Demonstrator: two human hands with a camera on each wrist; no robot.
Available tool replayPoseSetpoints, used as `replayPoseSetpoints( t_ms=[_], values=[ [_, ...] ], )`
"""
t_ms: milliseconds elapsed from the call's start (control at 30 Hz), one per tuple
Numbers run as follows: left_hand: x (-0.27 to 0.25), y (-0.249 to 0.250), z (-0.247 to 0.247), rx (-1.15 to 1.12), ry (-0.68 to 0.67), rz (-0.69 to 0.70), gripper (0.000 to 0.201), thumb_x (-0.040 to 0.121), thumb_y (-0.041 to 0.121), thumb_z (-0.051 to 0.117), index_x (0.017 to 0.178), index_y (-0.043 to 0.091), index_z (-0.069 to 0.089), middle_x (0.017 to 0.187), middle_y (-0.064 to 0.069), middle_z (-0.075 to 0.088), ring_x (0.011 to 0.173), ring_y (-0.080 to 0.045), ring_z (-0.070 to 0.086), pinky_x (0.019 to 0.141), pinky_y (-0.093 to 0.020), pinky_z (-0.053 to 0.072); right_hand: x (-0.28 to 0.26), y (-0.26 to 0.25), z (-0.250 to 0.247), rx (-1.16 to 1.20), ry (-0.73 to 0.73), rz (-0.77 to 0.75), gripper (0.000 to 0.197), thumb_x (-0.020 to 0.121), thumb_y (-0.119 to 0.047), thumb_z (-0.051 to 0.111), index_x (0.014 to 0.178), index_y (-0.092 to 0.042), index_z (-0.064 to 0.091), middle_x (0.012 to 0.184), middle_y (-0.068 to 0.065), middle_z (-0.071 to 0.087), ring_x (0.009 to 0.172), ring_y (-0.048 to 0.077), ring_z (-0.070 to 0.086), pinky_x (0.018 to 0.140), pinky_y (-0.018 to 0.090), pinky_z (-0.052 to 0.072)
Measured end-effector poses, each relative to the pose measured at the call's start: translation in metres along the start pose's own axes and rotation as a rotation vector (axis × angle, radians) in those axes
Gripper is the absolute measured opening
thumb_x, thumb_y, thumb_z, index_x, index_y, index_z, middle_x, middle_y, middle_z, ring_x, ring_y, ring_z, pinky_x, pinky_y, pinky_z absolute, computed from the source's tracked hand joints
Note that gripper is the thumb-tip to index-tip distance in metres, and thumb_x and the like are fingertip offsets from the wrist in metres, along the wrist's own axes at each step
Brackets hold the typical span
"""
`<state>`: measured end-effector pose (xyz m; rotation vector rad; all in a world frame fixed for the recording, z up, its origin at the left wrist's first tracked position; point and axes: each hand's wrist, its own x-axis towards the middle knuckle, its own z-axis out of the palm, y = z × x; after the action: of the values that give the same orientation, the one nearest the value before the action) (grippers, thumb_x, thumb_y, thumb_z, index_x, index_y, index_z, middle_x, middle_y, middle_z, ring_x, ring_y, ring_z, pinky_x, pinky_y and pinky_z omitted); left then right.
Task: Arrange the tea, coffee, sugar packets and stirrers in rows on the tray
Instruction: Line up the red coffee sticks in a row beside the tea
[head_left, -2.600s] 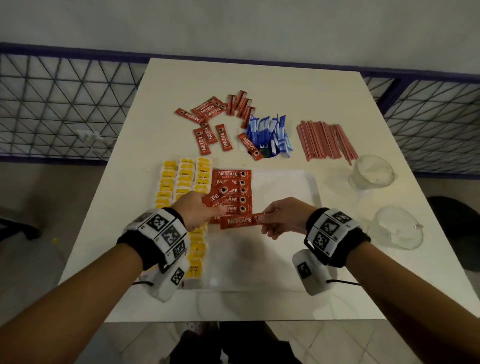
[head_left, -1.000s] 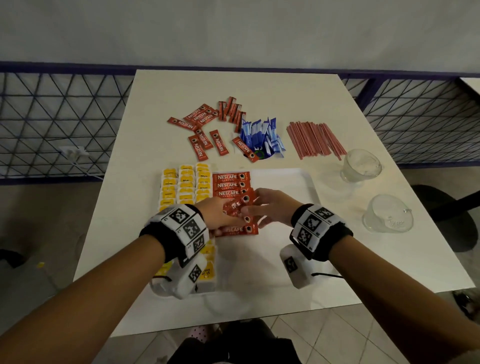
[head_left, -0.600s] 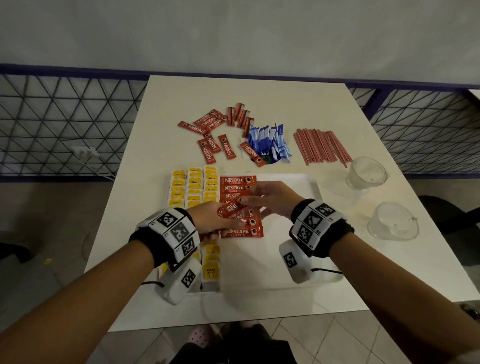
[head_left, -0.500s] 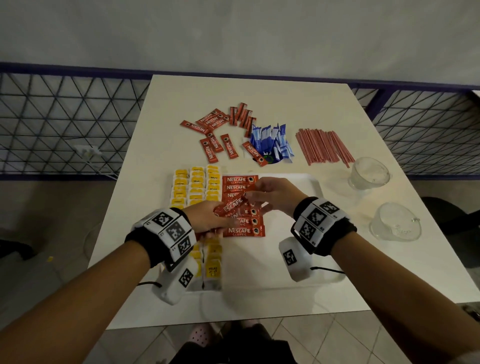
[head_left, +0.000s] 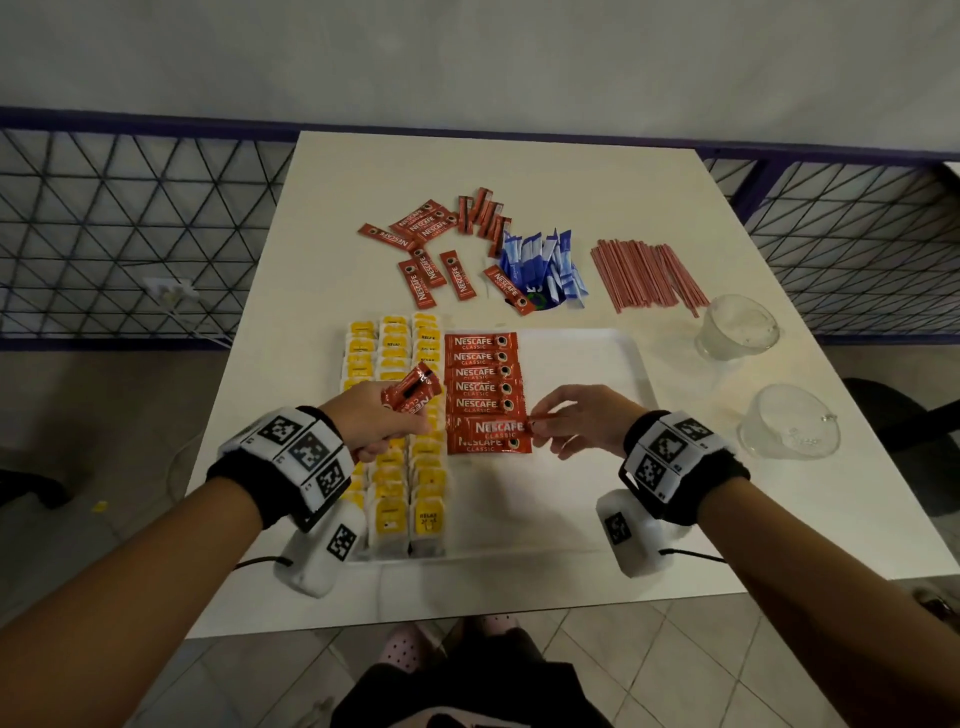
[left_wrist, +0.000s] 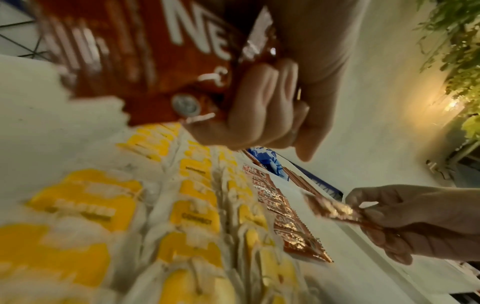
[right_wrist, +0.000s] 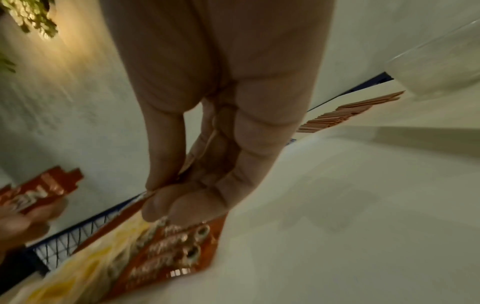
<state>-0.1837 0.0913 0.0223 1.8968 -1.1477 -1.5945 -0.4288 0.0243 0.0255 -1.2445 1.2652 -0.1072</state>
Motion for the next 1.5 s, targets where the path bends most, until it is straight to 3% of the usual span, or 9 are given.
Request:
replayPoseSetpoints(
  t_ms=[167,267,367,500,667,833,1000,1333,1500],
  values=[
    [0.005,0.005,0.014,0.252,0.076,0.026,0.012,0.084,0.018,0.066,0.083,0.019,0.054,0.057,0.000,0.043,0.040,-0.013,0.036,0.035,-0.016,0.029,0.000,0.020,0.012,-0.098,-0.031,0.100,0.011,0.083,-0.004,0.065,0.084,-0.011,0.057,0.071,0.008,0.066,0.052,0.012,0.056,0.053,0.022,0.051],
    [0.008,0.008,0.023,0.458,0.129,0.076,0.011,0.083,0.025,0.065,0.085,0.019,0.055,0.066,0.002,0.051,0.057,-0.015,0.050,0.047,-0.019,0.038,0.003,0.026,0.022,-0.134,0.000,0.131,0.014,0.082,-0.007,0.068,0.081,-0.014,0.055,0.069,0.008,0.065,0.050,0.012,0.056,0.049,0.022,0.051],
    [0.012,0.011,0.031,0.658,0.106,0.082,0.012,0.084,0.030,0.063,0.084,0.020,0.057,0.074,0.002,0.056,0.074,-0.018,0.055,0.056,-0.021,0.039,0.005,0.028,0.029,-0.205,0.066,0.150,0.020,0.080,-0.015,0.072,0.079,-0.017,0.052,0.065,0.004,0.063,0.047,0.010,0.057,0.043,0.019,0.049],
    [0.015,0.018,0.040,0.820,0.035,0.071,0.024,0.087,0.034,0.059,0.100,0.014,0.060,0.089,-0.002,0.060,0.080,-0.018,0.057,0.062,-0.024,0.043,0.004,0.025,0.032,-0.254,0.124,0.185,0.024,0.078,-0.022,0.073,0.077,-0.018,0.049,0.061,0.001,0.060,0.046,0.011,0.055,0.036,0.017,0.045],
    [0.018,0.020,0.054,1.003,0.019,0.086,0.032,0.088,0.040,0.058,0.108,0.015,0.057,0.103,-0.002,0.063,0.092,-0.019,0.061,0.080,-0.030,0.051,0.002,0.021,0.033,-0.316,0.128,0.216,0.025,0.083,-0.021,0.069,0.071,-0.017,0.047,0.061,0.001,0.056,0.047,0.011,0.052,0.031,0.013,0.038],
    [0.018,0.024,0.064,1.140,0.011,0.102,0.032,0.090,0.041,0.055,0.107,0.014,0.056,0.101,-0.002,0.061,0.093,-0.021,0.061,0.076,-0.030,0.048,0.003,0.017,0.033,-0.293,0.093,0.259,0.027,0.083,-0.024,0.069,0.071,-0.014,0.047,0.062,0.004,0.056,0.052,0.015,0.052,0.044,0.022,0.043],
    [0.021,0.022,0.071,1.189,0.003,0.097,0.041,0.086,0.047,0.058,0.112,0.016,0.055,0.109,-0.001,0.061,0.098,-0.022,0.061,0.083,-0.033,0.050,0.009,0.016,0.035,-0.340,0.082,0.283,0.029,0.083,-0.029,0.068,0.071,-0.013,0.047,0.062,0.004,0.058,0.052,0.015,0.054,0.044,0.023,0.043],
    [0.022,0.019,0.076,1.233,0.035,0.059,0.035,0.086,0.040,0.060,0.113,0.017,0.056,0.104,-0.002,0.063,0.092,-0.022,0.062,0.076,-0.030,0.048,0.013,0.017,0.035,-0.361,0.070,0.299,0.030,0.084,-0.031,0.067,0.071,-0.012,0.048,0.063,0.005,0.058,0.055,0.017,0.055,0.052,0.026,0.045],
    [0.021,0.020,0.076,1.221,0.029,0.038,0.037,0.086,0.040,0.060,0.114,0.016,0.055,0.105,-0.002,0.062,0.093,-0.022,0.062,0.078,-0.031,0.049,0.013,0.019,0.033,-0.343,0.065,0.289,0.032,0.082,-0.037,0.067,0.072,-0.013,0.049,0.063,0.004,0.058,0.055,0.018,0.055,0.055,0.027,0.047]
  ],
)
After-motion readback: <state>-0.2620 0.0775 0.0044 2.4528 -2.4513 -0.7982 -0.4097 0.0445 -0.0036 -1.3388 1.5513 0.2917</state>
